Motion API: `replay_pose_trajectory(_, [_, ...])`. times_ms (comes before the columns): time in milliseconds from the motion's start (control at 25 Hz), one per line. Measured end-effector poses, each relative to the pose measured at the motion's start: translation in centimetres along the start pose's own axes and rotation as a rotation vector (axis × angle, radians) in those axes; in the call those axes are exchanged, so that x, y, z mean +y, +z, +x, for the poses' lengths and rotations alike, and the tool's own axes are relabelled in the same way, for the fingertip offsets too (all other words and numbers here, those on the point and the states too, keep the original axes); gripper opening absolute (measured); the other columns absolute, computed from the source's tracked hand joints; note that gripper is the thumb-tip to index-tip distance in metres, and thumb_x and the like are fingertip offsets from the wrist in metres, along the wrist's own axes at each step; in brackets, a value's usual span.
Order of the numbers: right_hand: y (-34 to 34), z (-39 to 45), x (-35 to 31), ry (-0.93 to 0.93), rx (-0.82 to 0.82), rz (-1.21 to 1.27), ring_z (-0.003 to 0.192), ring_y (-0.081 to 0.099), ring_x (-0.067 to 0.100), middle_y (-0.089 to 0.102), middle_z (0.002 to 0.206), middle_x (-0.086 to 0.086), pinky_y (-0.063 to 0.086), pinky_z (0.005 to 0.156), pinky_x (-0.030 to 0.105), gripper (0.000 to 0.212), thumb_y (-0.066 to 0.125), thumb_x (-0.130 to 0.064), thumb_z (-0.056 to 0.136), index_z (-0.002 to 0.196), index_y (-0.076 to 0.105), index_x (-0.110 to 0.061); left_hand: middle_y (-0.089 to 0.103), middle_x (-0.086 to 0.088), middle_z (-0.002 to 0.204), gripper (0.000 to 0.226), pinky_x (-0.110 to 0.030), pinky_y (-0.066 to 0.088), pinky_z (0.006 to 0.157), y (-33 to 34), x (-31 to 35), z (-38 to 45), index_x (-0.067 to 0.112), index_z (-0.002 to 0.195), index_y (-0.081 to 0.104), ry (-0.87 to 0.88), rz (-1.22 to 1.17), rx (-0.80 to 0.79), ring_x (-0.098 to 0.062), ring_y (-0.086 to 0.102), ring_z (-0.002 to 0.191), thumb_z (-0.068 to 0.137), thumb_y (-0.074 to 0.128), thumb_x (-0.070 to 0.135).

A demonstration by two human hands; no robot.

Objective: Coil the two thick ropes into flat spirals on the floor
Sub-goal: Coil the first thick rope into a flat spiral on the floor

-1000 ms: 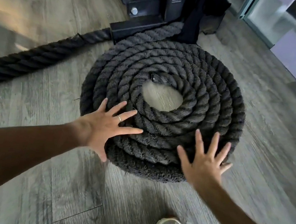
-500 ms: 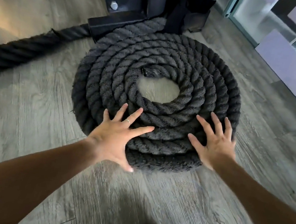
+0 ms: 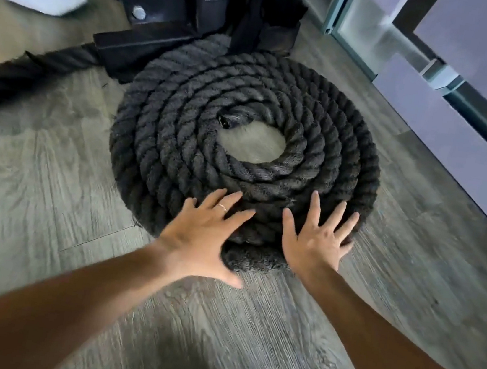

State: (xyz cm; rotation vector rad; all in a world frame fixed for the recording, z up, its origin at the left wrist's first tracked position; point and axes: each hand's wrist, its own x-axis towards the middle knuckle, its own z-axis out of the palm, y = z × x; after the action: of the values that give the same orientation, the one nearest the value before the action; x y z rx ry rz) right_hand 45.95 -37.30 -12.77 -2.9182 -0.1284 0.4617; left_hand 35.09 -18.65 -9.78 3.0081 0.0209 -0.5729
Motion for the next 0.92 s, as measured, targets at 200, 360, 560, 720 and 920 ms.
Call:
replay_pose_trajectory(200, [-0.3,1.7,0.8,-0.068,0.075,-0.053,0.153,-0.017,0.040,-0.009,0.168,0.017,0.012,0.119,0.064,0.078,0.018,-0.072,0.095,0.161,-0.002,-0.036,-0.036,-0.004,0.163,0.098,-0.075,0.002,0.117,-0.7,-10.7,-1.4,0.064,0.140,-0.033,0.088,0.257,-0.099,-0.043,-0.027,0.150,0.066,0.019,0.103])
replay_pose_trajectory(360, [-1.7,5.1,2.4,-0.097,0.081,-0.058,0.154,-0.014,0.036,-0.004,0.169,0.013,0.011,0.120,0.063,0.074,0.020,-0.071,0.095,0.160,0.002,-0.041,-0.039,-0.002,0.162,0.094,-0.074,0.011,0.117,-0.2,-9.6,0.4,0.067,0.137,-0.034,0.072,0.170,-0.084,-0.045,-0.026,0.150,0.066,0.018,0.100])
replay_pose_trajectory(560, [-5.1,9.8,5.5,-0.015,0.098,-0.233,0.154,-0.013,0.038,-0.004,0.170,0.006,-0.006,0.115,0.069,0.065,0.003,-0.071,0.096,0.157,-0.004,-0.049,-0.038,-0.002,0.162,0.094,-0.077,0.007,0.114,0.1,-2.8,3.2,0.066,0.140,-0.030,-0.024,0.028,-0.018,-0.047,-0.026,0.149,0.066,0.016,0.100])
replay_pose_trajectory(720, [-4.7,9.0,3.6,0.351,0.061,0.282,0.155,-0.013,0.032,-0.010,0.170,0.002,0.009,0.121,0.062,0.062,0.029,-0.050,0.105,0.161,0.006,-0.038,-0.029,-0.005,0.166,0.097,-0.077,0.005,0.114,0.2,2.6,5.2,0.060,0.149,-0.020,-0.097,-0.034,0.051,-0.050,-0.020,0.150,0.067,0.013,0.101])
replay_pose_trajectory(920, [-1.8,7.0,2.7,0.259,0.193,0.276,0.155,-0.015,0.032,0.003,0.171,0.007,0.001,0.123,0.053,0.056,0.023,-0.041,0.107,0.162,0.016,-0.030,-0.023,-0.006,0.168,0.098,-0.073,0.008,0.116,-0.6,5.0,6.2,0.049,0.157,-0.010,-0.107,-0.050,0.054,-0.049,-0.016,0.152,0.074,0.017,0.096])
